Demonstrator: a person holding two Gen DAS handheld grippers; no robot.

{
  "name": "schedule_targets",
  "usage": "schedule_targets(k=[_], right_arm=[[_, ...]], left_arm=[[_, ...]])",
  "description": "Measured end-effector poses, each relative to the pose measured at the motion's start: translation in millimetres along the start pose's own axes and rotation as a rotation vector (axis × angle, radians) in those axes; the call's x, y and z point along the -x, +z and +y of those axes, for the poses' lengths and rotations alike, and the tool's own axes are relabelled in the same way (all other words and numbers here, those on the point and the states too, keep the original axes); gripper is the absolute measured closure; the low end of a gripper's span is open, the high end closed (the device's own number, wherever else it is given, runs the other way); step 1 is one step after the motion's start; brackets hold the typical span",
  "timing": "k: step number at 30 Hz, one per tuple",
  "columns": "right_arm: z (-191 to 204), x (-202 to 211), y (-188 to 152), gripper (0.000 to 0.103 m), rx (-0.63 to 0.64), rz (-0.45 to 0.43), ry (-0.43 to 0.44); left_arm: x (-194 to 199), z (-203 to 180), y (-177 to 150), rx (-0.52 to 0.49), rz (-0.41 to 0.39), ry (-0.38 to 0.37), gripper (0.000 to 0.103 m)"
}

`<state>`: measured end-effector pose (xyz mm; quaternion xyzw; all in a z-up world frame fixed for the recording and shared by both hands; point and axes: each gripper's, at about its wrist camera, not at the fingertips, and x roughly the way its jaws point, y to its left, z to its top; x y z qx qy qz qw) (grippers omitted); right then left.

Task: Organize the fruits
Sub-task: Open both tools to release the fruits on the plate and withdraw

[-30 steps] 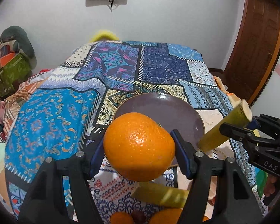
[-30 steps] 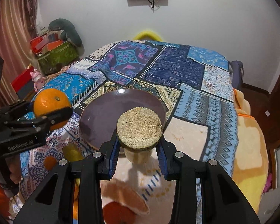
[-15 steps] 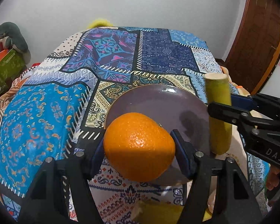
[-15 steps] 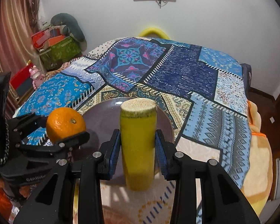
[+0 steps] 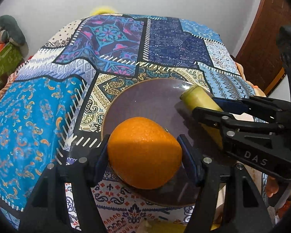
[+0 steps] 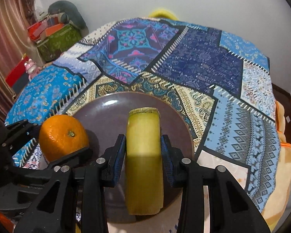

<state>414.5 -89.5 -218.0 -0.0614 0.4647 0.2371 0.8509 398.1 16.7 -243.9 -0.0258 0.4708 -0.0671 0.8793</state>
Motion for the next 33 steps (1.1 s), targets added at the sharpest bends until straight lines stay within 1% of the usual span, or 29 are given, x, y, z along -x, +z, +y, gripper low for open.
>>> schedule_targets(k=[4,8,10,12,14,15,17,18,19,20,21,24,26,30,33], right_arm=[[-2,-7,-1,0.069,-0.004,0.02,0.002],[-6,0,-2,0.069,-0.017,0.003,0.013],[-6,6,-3,0.066,-0.013,-0.008,-0.002],[-6,14,-5,0.059,-0.014,-0.024,-0.013],[-8,25,-8,0.053,-0.026,-0.045,-0.015],[-8,31,-10,0.052,-0.03,-0.056,-0.015],[-8,43,-15,0.052,-0.03,-0.075,-0.023],[-7,51,-18,0.052,-0.029,-0.086,-0.032],[-6,57,-20,0.051,-0.029,-0.096,-0.04],[-5,65,-23,0.047,-0.029,-0.11,-0.045],[-4,73,-26,0.04,-0.029,-0.124,-0.05],[3,100,-36,0.031,-0.026,-0.182,-0.088],[10,117,-44,0.03,-0.015,-0.211,-0.105],[20,147,-59,0.023,-0.009,-0.263,-0.128],[28,163,-70,0.022,-0.003,-0.288,-0.141]], left_arm=[[-1,0,0,0.005,0.003,-0.004,0.036],[-1,3,0,0.023,0.012,-0.008,0.035],[0,3,0,0.036,0.022,-0.006,0.035],[4,3,-2,0.043,0.023,-0.008,0.035],[15,2,-3,0.038,-0.009,-0.005,0.033],[21,1,-3,0.033,-0.025,0.0,0.031],[36,-2,-3,0.023,-0.06,0.007,0.023],[43,-3,-3,0.019,-0.074,0.009,0.022],[51,-4,-4,0.013,-0.088,0.013,0.022],[57,-5,-5,0.007,-0.097,0.02,0.022],[67,-7,-7,-0.001,-0.111,0.03,0.022],[88,-9,-14,-0.012,-0.143,0.042,0.022],[104,-11,-21,-0.019,-0.165,0.054,0.022],[138,-14,-36,-0.024,-0.218,0.075,0.022],[164,-16,-48,-0.025,-0.252,0.08,0.022]])
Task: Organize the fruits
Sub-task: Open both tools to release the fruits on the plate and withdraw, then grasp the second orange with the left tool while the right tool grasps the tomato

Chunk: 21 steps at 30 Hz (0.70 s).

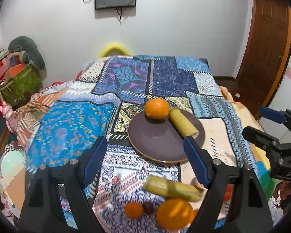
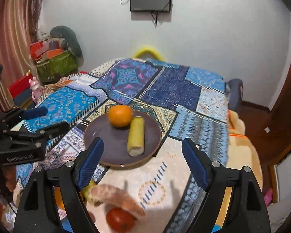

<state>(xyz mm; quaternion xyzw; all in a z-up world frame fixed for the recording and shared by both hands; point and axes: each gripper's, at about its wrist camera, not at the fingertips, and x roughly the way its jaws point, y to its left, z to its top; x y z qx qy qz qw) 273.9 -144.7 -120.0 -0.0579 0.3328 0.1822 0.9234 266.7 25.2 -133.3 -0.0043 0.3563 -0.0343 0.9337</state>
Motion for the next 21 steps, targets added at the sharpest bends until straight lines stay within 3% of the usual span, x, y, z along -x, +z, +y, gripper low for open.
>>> schedule_targets(k=[11,21], right_arm=[[15,44,-29,0.021,-0.015,-0.015,0.001],[26,51,-68,0.021,-0.029,0.045,-0.022]], left_arm=[[67,-6,-31,-0.019,-0.049,0.019,0.015],[71,-14,-72,-0.022,0.023,0.005,0.015]])
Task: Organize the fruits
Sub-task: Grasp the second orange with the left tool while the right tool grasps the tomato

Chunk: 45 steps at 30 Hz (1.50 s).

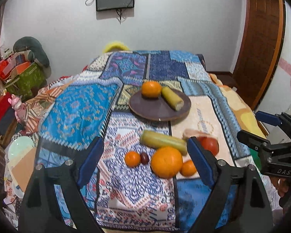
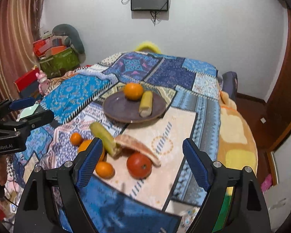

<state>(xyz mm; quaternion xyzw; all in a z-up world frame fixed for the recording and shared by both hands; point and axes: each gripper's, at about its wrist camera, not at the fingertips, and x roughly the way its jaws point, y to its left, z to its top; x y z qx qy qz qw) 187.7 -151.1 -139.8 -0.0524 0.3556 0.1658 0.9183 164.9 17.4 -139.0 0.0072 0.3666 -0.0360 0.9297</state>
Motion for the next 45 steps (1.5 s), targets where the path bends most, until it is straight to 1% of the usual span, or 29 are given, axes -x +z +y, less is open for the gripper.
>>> schedule_targets(k=[6,10,11,16,19,21,31,33,35,36,37,39,45], right_arm=[[-2,-13,-21,0.021,-0.024,0.058,-0.005],[-6,-25,-31,0.021,-0.041,0.098,0.001],[-7,-28,-34,0.021,-0.047,0.109,0.006],[-10,-43,-42,0.021,-0.058,0.137,0.021],[-11,-51,-44,0.023,-0.065,0.155,0.04],[-12,-56,-44,0.03,-0.063,0.167,0.055],[-10,-83,-43,0.037,-0.072,0.211,0.094],[-10,-87,-43,0.041,-0.076,0.218,0.1],[-10,-90,-43,0.044,-0.082,0.226,0.108],[-10,-91,-43,0.046,-0.083,0.228,0.11],[-11,-92,-44,0.048,-0.083,0.23,0.113],[-12,-93,-43,0.057,-0.094,0.236,0.136],[-11,-88,-43,0.059,-0.091,0.23,0.132]], left_arm=[[-20,-10,-21,0.004,0.054,-0.012,0.015],[-37,-13,-29,0.017,0.094,-0.029,0.025],[-41,-14,-30,0.022,0.105,-0.034,0.026],[-60,-20,-34,0.035,0.139,-0.053,0.026],[-70,-22,-35,0.04,0.157,-0.063,0.026],[-77,-23,-35,0.043,0.168,-0.065,0.026],[-106,-26,-37,0.058,0.222,-0.073,0.026],[-111,-25,-38,0.072,0.233,-0.073,0.028],[-114,-23,-38,0.09,0.242,-0.106,0.036],[-114,-23,-38,0.096,0.243,-0.117,0.038],[-114,-23,-37,0.094,0.243,-0.118,0.038],[-113,-25,-37,0.086,0.241,-0.113,0.038],[-109,-25,-37,0.077,0.242,-0.106,0.039]])
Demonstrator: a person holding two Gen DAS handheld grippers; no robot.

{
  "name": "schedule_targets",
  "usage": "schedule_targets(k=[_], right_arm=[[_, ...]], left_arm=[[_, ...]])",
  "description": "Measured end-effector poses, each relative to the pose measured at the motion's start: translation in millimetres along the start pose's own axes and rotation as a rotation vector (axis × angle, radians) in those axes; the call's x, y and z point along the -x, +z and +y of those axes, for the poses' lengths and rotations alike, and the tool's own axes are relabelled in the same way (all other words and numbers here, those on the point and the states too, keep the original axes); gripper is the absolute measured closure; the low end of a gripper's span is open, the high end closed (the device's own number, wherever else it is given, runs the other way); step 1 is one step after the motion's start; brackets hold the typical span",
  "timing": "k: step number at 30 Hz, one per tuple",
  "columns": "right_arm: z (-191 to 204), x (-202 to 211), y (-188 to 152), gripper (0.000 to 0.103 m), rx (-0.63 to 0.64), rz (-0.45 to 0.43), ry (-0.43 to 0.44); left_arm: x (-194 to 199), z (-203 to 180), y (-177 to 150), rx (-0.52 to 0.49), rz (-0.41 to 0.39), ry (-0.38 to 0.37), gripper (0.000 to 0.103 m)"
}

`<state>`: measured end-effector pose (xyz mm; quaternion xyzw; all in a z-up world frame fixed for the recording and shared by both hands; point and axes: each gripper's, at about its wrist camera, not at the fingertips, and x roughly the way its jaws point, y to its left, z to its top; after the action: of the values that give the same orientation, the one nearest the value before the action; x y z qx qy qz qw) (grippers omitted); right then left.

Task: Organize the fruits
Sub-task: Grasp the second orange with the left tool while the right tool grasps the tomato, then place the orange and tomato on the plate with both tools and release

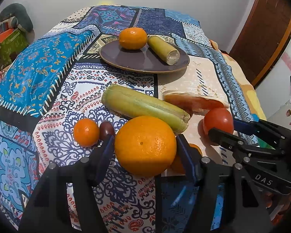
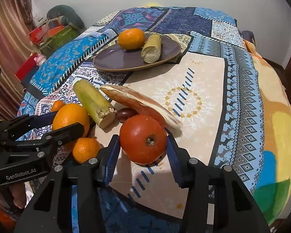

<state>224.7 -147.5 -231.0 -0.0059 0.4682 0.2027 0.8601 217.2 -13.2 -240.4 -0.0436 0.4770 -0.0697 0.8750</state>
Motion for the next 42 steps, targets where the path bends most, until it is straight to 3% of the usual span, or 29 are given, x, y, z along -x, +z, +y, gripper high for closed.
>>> schedule_targets(k=[10,23,42], right_arm=[[0,27,7,0.059,0.004,-0.066,-0.009],[-2,60,37,0.059,0.021,-0.183,-0.038],[2,51,91,0.059,0.072,-0.257,-0.038]], left_arm=[[31,4,0,-0.003,-0.058,0.019,0.039],[76,12,33,-0.019,-0.199,0.062,0.039],[67,24,90,-0.036,-0.276,0.07,0.039]])
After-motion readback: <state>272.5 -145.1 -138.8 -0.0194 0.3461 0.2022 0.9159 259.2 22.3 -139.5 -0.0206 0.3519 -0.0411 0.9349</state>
